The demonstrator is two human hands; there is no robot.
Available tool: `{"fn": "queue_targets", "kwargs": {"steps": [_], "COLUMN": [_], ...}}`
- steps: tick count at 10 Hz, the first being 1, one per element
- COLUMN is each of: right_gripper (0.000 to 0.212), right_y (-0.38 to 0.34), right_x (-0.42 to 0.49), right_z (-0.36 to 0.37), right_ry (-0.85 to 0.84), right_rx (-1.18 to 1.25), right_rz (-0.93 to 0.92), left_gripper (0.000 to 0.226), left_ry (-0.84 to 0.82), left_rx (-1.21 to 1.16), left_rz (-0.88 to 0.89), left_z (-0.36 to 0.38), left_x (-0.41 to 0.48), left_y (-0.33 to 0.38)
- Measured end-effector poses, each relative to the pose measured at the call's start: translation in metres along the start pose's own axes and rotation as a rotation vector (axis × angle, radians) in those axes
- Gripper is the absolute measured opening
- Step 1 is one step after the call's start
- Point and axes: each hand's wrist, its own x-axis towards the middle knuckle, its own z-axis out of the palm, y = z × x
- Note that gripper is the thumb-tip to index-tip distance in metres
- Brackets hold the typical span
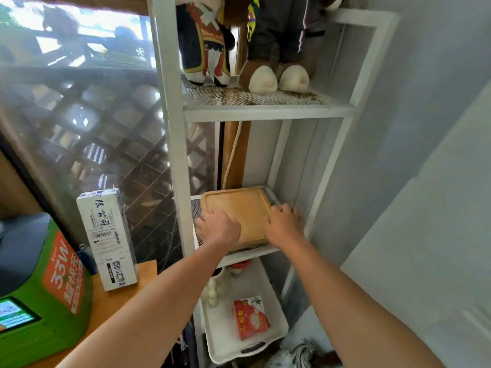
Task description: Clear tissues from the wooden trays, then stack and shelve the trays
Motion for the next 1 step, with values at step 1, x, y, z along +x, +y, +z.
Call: {"fn": "queue_targets", "kwargs": {"steps": [1], "right_gripper": [0.027], "right_y": [-0.001], "right_x": [-0.0182], "right_z": [-0.0117], "right_ry": [-0.079], "right_rx": [0.03], "right_rz": [-0.033], "left_gripper": [0.02], "left_ry": [0.02], "left_rx": [0.144], "left_rz": [0.26], "left_z": [0.001], "left_x": [-0.0117], "left_y": [0.0042]}}
